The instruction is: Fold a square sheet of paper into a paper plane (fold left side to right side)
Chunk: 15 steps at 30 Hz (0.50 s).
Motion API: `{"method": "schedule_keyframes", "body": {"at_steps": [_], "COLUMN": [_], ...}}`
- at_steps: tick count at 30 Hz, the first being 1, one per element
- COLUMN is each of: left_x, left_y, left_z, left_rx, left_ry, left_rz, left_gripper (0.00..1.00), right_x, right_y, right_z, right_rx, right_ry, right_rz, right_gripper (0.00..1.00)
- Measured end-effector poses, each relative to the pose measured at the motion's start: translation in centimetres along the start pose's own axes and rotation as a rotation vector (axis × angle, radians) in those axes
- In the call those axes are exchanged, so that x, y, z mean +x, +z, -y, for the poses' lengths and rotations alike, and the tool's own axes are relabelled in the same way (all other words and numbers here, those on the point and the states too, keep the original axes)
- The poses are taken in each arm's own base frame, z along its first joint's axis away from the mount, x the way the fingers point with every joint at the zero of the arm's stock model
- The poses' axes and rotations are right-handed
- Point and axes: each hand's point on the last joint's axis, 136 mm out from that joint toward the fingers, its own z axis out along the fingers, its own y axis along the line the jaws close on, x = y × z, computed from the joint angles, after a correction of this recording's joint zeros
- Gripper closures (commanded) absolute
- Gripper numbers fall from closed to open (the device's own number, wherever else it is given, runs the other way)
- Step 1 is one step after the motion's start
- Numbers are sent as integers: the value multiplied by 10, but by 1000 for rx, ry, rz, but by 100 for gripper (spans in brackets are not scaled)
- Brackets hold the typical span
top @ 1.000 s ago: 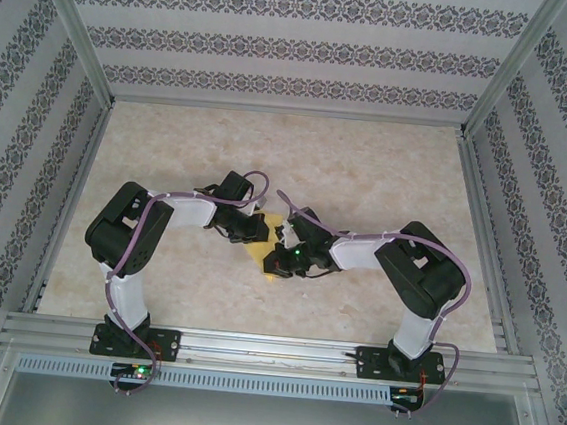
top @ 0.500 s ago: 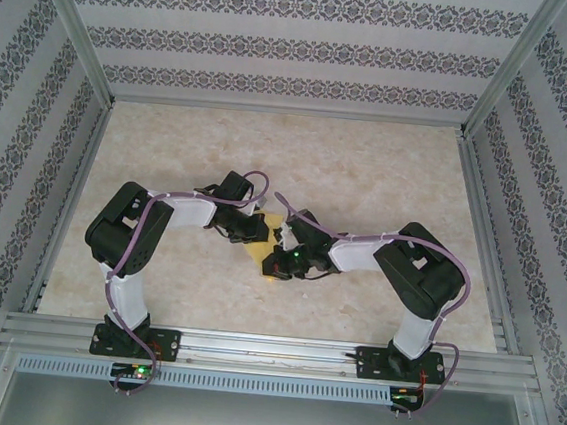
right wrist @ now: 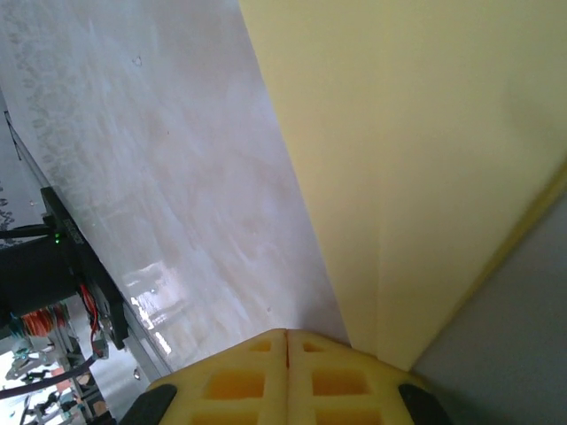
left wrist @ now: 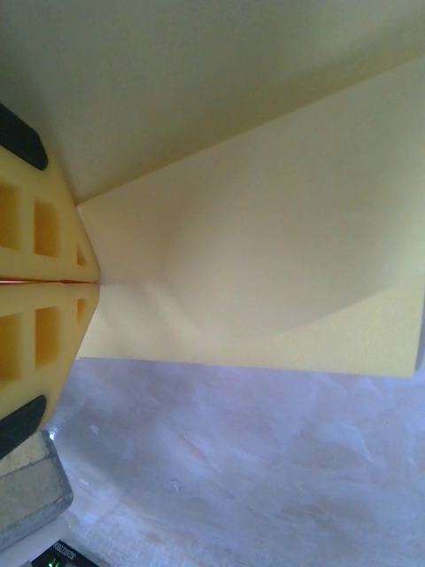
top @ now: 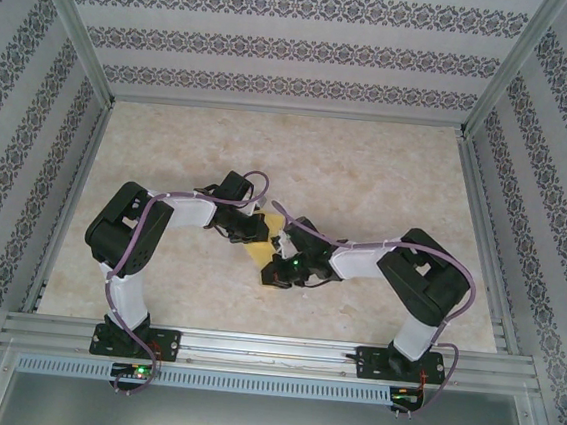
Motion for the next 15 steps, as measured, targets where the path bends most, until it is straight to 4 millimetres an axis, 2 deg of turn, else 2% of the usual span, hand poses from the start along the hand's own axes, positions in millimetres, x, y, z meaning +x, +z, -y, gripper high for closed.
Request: {"method": "schedule_keyframes", "body": {"at_steps": [2,4,8,11,15], "left_x": [0,0,0,0,0], "left_y": [0,0,0,0,0], "left_z": [0,0,0,0,0], "left_rx": [0,0,0,0,0], "left_ry": [0,0,0,0,0], "left_rz": [0,0,0,0,0], "left_gripper": [92,92,92,92,92], "right_x": [4,5,-7,-16,-29], "right_y": [-8,-21,-45,-48,-35], "right_z": [-3,-15,-36,-29,-14], "right_rx": [0,-20,-75,-67,-22], "right_ry": [-3,-20,-61,-42,-5], "right_rz": [6,27,100,121,117], "right_gripper": [100,100,100,100,100]}}
